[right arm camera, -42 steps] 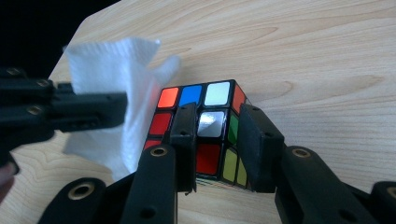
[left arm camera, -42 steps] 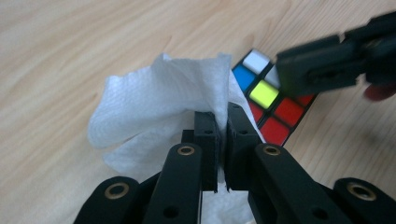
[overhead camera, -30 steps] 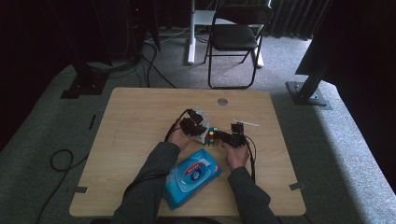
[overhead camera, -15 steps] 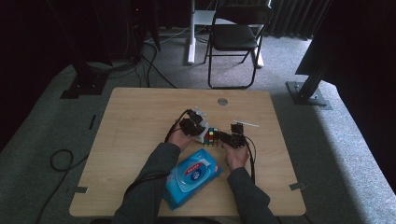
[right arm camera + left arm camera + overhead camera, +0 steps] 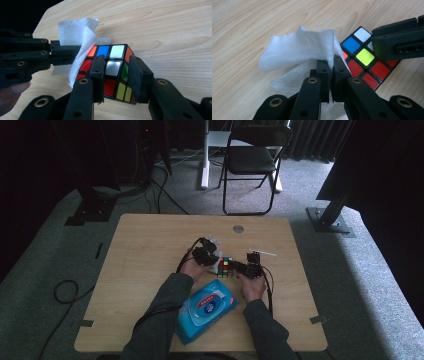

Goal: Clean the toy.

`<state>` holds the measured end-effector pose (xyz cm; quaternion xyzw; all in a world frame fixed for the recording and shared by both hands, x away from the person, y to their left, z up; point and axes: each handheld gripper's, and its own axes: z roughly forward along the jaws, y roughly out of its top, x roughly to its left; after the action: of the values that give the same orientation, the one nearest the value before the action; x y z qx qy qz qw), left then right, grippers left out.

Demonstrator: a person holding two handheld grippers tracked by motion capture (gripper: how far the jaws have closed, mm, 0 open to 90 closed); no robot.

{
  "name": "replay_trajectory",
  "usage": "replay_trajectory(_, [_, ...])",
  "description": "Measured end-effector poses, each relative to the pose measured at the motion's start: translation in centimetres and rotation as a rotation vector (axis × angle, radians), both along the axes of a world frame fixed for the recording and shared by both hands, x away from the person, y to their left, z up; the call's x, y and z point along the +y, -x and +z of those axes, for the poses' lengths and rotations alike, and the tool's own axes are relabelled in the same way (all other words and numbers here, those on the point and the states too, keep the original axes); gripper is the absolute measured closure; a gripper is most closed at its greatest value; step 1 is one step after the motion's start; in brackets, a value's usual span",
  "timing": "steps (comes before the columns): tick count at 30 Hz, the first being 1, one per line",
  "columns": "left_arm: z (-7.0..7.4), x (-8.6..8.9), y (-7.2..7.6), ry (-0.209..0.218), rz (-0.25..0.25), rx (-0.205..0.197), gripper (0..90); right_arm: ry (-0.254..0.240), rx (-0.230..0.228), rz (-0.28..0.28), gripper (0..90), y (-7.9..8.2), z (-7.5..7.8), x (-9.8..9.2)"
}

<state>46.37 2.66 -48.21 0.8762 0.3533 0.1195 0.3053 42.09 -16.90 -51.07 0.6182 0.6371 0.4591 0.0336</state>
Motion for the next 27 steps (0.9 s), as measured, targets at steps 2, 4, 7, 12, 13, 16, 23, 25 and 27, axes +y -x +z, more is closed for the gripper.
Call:
replay_trajectory(2, [-0.2, 0.1, 0.0, -0.001, 0.005, 0.003, 86.4, 0.001, 0.0, -0.001, 67.1, 0.0, 0.0, 0.0])
replay_trajectory(4, [-0.4, 0.2, -0.1, -0.002, 0.012, 0.008, 86.5, 0.002, -0.003, -0.001, 67.1, 0.0, 0.0, 0.0])
replay_trajectory(7, [-0.5, 0.2, -0.2, 0.005, 0.014, 0.02, 86.6, 0.002, -0.003, -0.001, 67.1, 0.0, 0.0, 0.0])
replay_trajectory(12, [-0.5, 0.2, -0.2, 0.003, 0.015, 0.026, 86.8, 0.003, -0.004, -0.004, 67.1, 0.0, 0.0, 0.0])
replay_trajectory(13, [-0.5, 0.3, -0.2, 0.009, 0.017, 0.032, 86.8, 0.003, -0.004, -0.004, 67.1, 0.0, 0.0, 0.0])
replay_trajectory(16, [-0.8, 0.4, -0.2, 0.002, 0.015, 0.044, 86.8, 0.003, -0.005, -0.006, 67.2, 0.1, 0.0, 0.1])
replay_trajectory(23, [-2.5, 0.0, -0.3, -0.039, -0.001, 0.087, 86.9, 0.001, -0.002, -0.005, 67.0, 0.1, 0.0, 0.0])
replay_trajectory(25, [-2.9, -0.2, -0.3, -0.067, -0.005, 0.09, 86.9, -0.001, 0.0, -0.002, 67.0, 0.0, 0.0, 0.0])
replay_trajectory(27, [-3.4, -0.4, -0.4, -0.08, -0.005, 0.106, 86.9, 0.001, 0.002, -0.001, 67.0, 0.0, 0.0, 0.0])
